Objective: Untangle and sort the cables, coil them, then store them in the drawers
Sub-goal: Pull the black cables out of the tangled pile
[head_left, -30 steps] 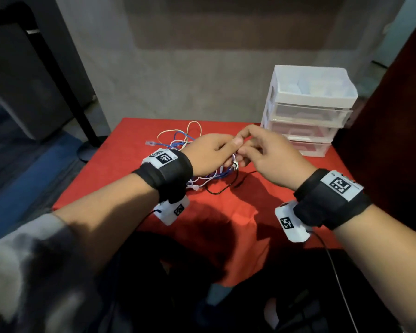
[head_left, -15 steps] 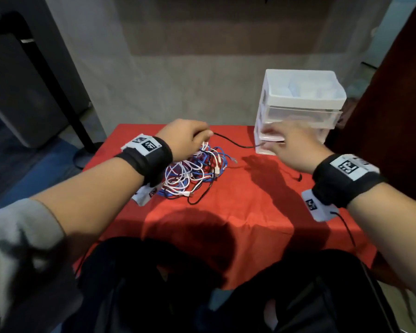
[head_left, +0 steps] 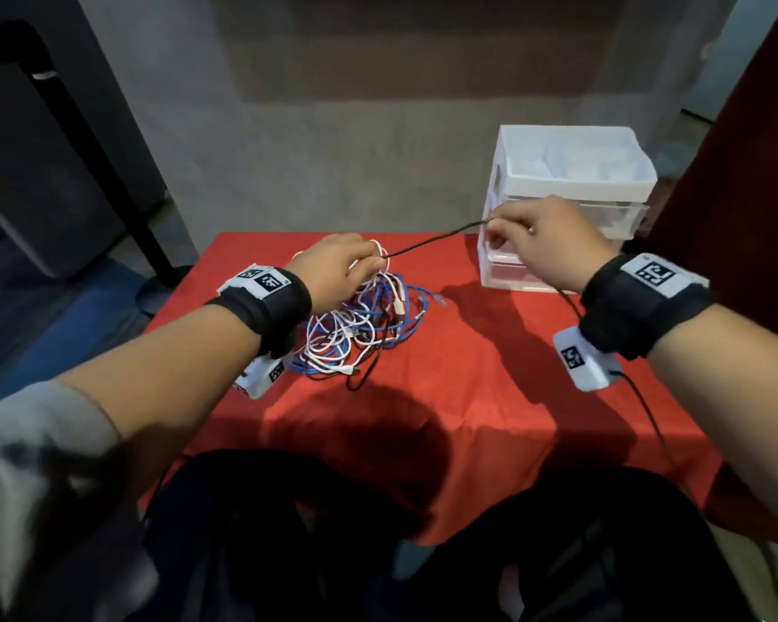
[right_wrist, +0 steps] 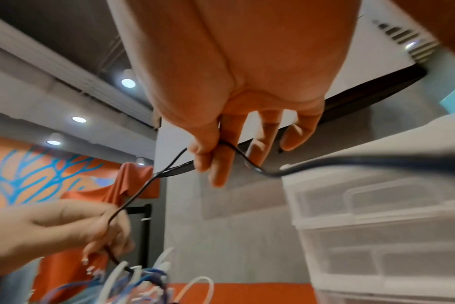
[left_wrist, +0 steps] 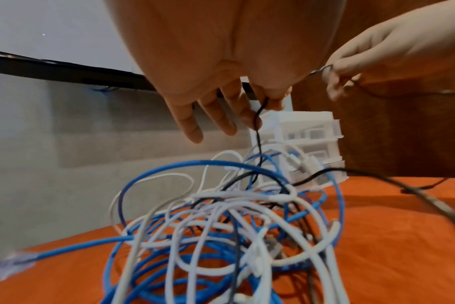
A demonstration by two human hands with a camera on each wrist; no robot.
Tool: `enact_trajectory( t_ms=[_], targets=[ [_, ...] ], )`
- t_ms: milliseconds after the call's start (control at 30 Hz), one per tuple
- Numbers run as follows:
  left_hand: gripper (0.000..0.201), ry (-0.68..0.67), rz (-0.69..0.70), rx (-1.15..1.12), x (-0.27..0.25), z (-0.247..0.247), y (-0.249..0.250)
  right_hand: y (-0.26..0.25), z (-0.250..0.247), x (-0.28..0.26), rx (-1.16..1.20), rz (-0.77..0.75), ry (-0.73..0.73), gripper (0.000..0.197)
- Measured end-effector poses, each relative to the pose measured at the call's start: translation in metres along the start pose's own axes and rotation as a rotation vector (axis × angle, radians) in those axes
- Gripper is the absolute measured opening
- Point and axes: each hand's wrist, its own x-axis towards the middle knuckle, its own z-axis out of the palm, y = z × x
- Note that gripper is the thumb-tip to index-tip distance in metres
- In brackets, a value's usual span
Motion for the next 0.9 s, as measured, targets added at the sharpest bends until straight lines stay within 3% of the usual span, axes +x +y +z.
enact_trajectory(
  t_ms=[67, 200, 300, 333, 400, 467, 600, 700, 800, 900],
  targets=[
    [0.036, -0.032, -0.043, -0.014, 0.003, 0.0, -0.007, 0.01, -0.007, 0.002, -0.026, 0.057, 0.029, 0.024],
    [0.039, 0.022, -0.056, 0.035, 0.024, -0.01, 0.004, 0.011, -0.001, 0.0, -0.209, 0.178, -0.088, 0.022],
    [0.04, -0.006, 0.013, 0.135, 0.041, -0.021, 0.027, -0.009, 0.01, 0.003, -0.34, 0.018, -0.149, 0.058],
    [0.038, -0.023, 0.05, 0.152, 0.046, -0.023, 0.035, -0.022, 0.017, 0.004, -0.368, -0.035, -0.175, 0.06],
    [0.04, -0.042, 0.083, 0.153, 0.052, -0.025, 0.047, -0.04, 0.03, 0.008, -0.447, -0.092, -0.18, 0.034],
    [0.044, -0.049, 0.077, 0.145, 0.052, -0.024, 0.045, -0.05, 0.035, 0.011, -0.508, -0.118, -0.156, 0.019],
    [0.038, 0.002, 0.008, -0.008, 0.043, -0.016, 0.042, -0.055, 0.015, 0.026, -0.509, -0.154, -0.027, 0.021],
    [0.031, 0.049, -0.118, -0.117, 0.043, -0.007, 0.042, -0.066, -0.015, 0.041, -0.411, -0.132, 0.119, 0.016],
    [0.032, 0.087, -0.202, -0.142, 0.039, 0.001, 0.025, -0.064, -0.042, 0.048, -0.344, -0.081, 0.204, 0.026],
    [0.027, 0.04, -0.266, -0.082, 0.041, -0.001, 0.006, -0.05, -0.057, 0.043, -0.285, -0.057, 0.275, 0.026]
  ],
)
